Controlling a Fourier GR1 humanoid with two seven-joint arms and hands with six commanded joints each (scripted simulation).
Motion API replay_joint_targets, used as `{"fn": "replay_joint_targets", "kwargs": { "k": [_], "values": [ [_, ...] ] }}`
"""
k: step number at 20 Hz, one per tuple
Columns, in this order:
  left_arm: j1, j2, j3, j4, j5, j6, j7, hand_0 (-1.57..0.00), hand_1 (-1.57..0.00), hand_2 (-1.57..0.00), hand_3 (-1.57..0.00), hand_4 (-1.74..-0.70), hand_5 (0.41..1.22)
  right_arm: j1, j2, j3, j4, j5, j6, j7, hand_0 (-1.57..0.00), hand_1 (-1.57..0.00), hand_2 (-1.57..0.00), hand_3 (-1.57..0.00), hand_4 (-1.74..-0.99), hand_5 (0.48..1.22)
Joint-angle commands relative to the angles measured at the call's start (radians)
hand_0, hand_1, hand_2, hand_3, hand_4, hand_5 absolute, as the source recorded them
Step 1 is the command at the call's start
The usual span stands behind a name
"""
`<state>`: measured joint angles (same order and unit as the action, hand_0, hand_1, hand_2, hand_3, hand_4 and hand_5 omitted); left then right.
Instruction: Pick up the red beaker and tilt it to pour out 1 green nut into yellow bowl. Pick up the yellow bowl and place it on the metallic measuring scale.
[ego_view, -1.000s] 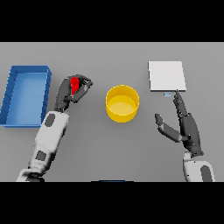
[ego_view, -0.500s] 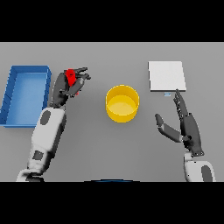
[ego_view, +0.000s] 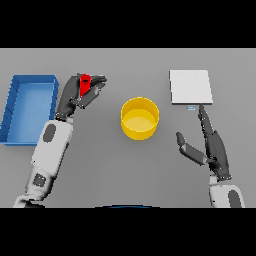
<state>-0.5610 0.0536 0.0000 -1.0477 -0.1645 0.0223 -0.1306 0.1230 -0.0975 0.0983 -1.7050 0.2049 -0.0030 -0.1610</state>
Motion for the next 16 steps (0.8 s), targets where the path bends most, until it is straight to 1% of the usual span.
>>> {"fn": "replay_joint_targets", "kwargs": {
  "k": [1,2,4,5,6,7,8,9,10,12,13,14,16],
  "values": [
    [-0.008,0.017,-0.013,-0.009,-0.024,0.0,0.022,-1.56,-1.56,-1.56,-1.56,-1.73,1.138,-0.008,-0.005,-0.002,-0.013,0.0,-0.001,0.006,0.0,0.0,0.0,0.0,-1.213,0.662],
    [-0.008,0.03,-0.044,-0.029,-0.058,-0.006,0.03,-1.56,-1.56,-1.56,-1.56,-1.73,1.134,0.004,-0.002,0.009,-0.019,0.018,-0.008,0.006,0.0,0.0,0.0,0.0,-1.21,0.664],
    [-0.025,0.063,-0.094,-0.037,-0.129,-0.018,0.08,-1.56,-1.57,-1.57,-1.56,-1.73,1.124,-0.002,0.006,0.007,-0.017,0.018,-0.014,0.033,0.0,0.0,0.0,0.0,-1.199,0.658],
    [-0.04,0.083,-0.117,-0.039,-0.167,-0.023,0.1,-1.57,-1.57,-1.57,-1.56,-1.74,1.12,-0.007,-0.006,-0.003,-0.021,0.007,-0.007,0.042,0.0,0.0,0.0,0.0,-1.194,0.658],
    [-0.054,0.099,-0.152,-0.043,-0.207,-0.041,0.124,-1.57,-1.57,-1.57,-1.57,-1.74,1.12,-0.007,-0.007,-0.001,-0.021,0.008,-0.004,0.039,0.0,0.0,0.0,0.0,-1.19,0.658],
    [-0.072,0.114,-0.179,-0.044,-0.241,-0.059,0.148,-1.57,-1.57,-1.57,-1.57,-1.74,1.125,-0.008,-0.005,0.001,-0.037,0.002,-0.001,0.044,0.0,0.0,0.0,0.0,-1.186,0.66],
    [-0.096,0.121,-0.204,-0.051,-0.271,-0.074,0.173,-1.57,-1.57,-1.57,-1.57,-1.74,1.127,-0.008,0.004,0.013,-0.033,0.013,-0.003,0.052,0.0,0.0,0.0,0.0,-1.183,0.663],
    [-0.108,0.126,-0.236,-0.046,-0.308,-0.083,0.185,-1.57,-1.57,-1.57,-1.57,-1.74,1.129,-0.005,0.003,0.009,-0.023,0.012,-0.003,0.057,0.0,0.0,0.0,0.0,-1.178,0.663],
    [-0.125,0.136,-0.263,-0.048,-0.339,-0.101,0.192,-1.57,-1.57,-1.57,-1.57,-1.74,1.134,0.005,-0.003,0.005,-0.021,0.006,0.004,0.049,0.0,0.0,0.0,0.0,-1.178,0.667],
    [-0.164,0.144,-0.322,-0.047,-0.411,-0.128,0.23,-1.57,-1.57,-1.57,-1.57,-1.74,1.147,-0.002,0.001,0.007,-0.03,-0.005,0.011,0.049,0.0,0.0,0.0,0.0,-1.182,0.668],
    [-0.182,0.154,-0.352,-0.035,-0.455,-0.136,0.24,-1.57,-1.57,-1.57,-1.57,-1.74,1.162,-0.007,0.002,-0.001,-0.016,-0.012,0.01,0.059,0.0,0.0,0.0,0.0,-1.181,0.669],
    [-0.205,0.17,-0.386,-0.03,-0.501,-0.155,0.248,-1.57,-1.57,-1.57,-1.57,-1.74,1.174,-0.01,-0.002,-0.001,-0.022,-0.012,0.011,0.062,0.0,0.0,0.0,0.0,-1.183,0.671],
    [-0.239,0.176,-0.446,-0.018,-0.568,-0.195,0.259,-1.57,-1.57,-1.57,-1.57,-1.74,1.191,-0.006,0.0,-0.003,-0.028,-0.024,0.018,0.056,0.0,0.0,0.0,0.0,-1.182,0.674]
  ]
}}
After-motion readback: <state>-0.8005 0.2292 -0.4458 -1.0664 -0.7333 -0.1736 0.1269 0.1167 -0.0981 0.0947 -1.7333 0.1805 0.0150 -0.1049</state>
